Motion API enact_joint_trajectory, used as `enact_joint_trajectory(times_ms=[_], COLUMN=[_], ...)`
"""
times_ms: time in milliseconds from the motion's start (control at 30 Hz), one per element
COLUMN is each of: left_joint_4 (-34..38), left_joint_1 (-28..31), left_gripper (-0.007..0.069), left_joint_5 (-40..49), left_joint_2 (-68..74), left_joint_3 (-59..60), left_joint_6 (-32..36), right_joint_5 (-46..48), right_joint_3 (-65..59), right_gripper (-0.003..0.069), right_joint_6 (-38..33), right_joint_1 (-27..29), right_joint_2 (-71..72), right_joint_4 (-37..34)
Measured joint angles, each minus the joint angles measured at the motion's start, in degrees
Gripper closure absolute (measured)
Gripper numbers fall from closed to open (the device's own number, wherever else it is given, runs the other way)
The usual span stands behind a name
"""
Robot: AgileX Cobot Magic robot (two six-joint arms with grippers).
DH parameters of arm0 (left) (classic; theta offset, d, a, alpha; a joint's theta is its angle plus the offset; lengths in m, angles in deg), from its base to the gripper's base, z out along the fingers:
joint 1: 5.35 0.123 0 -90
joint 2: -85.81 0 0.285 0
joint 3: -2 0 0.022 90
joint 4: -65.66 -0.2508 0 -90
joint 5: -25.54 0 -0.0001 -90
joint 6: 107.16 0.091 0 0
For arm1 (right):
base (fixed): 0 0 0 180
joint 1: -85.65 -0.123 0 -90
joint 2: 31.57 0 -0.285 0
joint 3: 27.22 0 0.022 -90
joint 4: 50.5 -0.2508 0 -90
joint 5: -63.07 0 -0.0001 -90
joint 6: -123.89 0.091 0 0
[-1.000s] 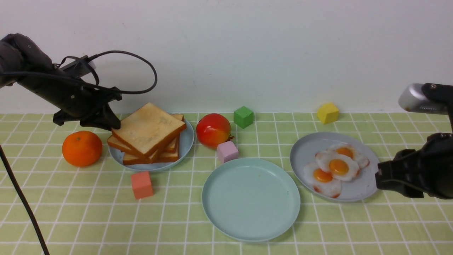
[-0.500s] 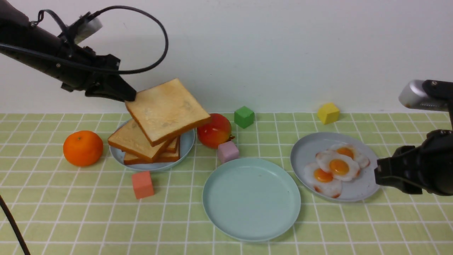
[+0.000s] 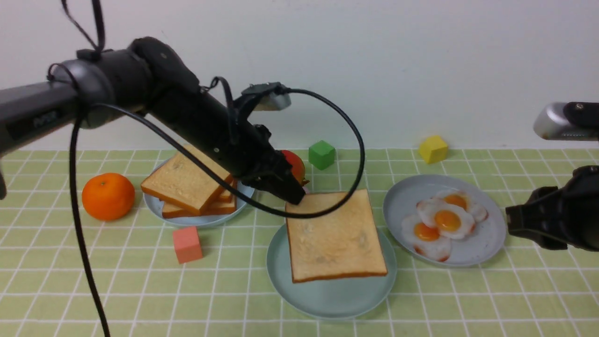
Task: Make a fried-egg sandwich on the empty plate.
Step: Use the left arm to put a slice of bread into the empty plate in the middle, then use the right arm to grab a fried egg
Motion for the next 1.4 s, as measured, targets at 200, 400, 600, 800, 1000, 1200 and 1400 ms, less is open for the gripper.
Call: enact_joint_trajectory(times_ms=[200, 400, 600, 800, 1000, 1200, 1400], left_joint_4=[-3.2, -5.0, -9.1, -13.6, -7.9, -4.1, -9.9], left_joint_1=[-2.3, -2.7, -2.8, -2.7, -2.7, -5.1, -12.4], left_gripper=[0.0589, 0.0446, 0.0164, 0.002, 0.0081, 0.0249, 0.0438], left_joint_5=[-5.3, -7.7, -6.0, 0.6, 8.5, 11.4, 9.2], left_joint_2=[3.7, 4.9, 2.8, -3.9, -15.5, -21.3, -21.7], left_joint_3=[0.1, 0.1, 0.1, 0.1, 0.1, 0.1, 0.3], left_joint_6=[0.0, -1.1, -8.6, -15.9, -14.7, -11.2, -16.4], right_joint_5=[-0.5, -0.7, -6.2, -9.9, -11.2, -14.0, -14.9], right_joint_3=[0.0, 0.0, 0.0, 0.0, 0.0, 0.0, 0.0], right_gripper=[0.0417, 0.0413, 0.033, 0.0123, 0.0004, 0.0093, 0.0138], right_joint_6=[0.6, 0.9, 6.1, 14.2, 17.1, 2.3, -20.5], right_joint_1=[0.0, 0.0, 0.0, 3.8, 13.9, 16.5, 16.6], right_joint_2=[0.0, 0.0, -1.6, -6.3, -11.5, -17.5, -23.8], right_joint_4=[0.8, 0.9, 1.1, 1.1, -4.7, -25.6, -50.7])
